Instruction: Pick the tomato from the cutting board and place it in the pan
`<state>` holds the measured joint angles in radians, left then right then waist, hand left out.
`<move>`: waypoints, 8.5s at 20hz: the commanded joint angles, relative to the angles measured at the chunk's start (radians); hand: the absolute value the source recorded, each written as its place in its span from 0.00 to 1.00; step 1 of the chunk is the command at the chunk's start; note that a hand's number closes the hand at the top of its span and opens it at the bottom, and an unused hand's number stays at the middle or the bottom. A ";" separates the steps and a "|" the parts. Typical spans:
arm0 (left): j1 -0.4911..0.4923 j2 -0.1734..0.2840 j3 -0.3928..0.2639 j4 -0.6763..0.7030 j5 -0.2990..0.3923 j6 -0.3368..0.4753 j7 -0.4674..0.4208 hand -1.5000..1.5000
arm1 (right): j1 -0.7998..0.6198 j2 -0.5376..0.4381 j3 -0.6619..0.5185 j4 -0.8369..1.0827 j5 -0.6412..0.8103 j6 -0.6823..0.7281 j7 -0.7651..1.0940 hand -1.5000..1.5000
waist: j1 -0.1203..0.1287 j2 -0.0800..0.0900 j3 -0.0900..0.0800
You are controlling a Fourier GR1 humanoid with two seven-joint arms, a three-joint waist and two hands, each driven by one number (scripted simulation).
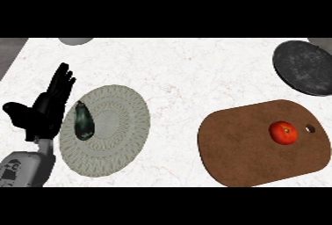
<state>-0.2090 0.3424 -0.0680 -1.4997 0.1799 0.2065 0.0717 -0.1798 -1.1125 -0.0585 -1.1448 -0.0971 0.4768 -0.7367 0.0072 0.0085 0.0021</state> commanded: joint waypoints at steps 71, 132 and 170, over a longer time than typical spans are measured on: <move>0.033 -0.110 0.138 -0.056 -0.137 -0.139 0.043 0.50 | -0.196 0.428 0.244 -0.139 0.913 0.137 0.302 0.00 | 0.001 -0.009 -0.002; -0.015 -0.187 0.168 0.075 -0.189 -0.140 -0.054 0.50 | -0.700 0.864 -0.322 0.154 1.114 -0.729 1.175 1.00 | 0.005 0.000 -0.002; -0.100 -0.181 0.148 0.027 -0.181 -0.164 0.026 0.50 | -0.609 0.427 -0.758 0.934 0.819 -0.787 0.422 0.00 | 0.064 0.026 0.010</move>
<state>-0.3026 0.1529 0.0739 -1.4586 -0.0033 0.0418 0.0803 -0.8146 -0.6942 -0.7669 -0.2001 0.7768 -0.3018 -0.2145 0.0801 0.0427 0.0120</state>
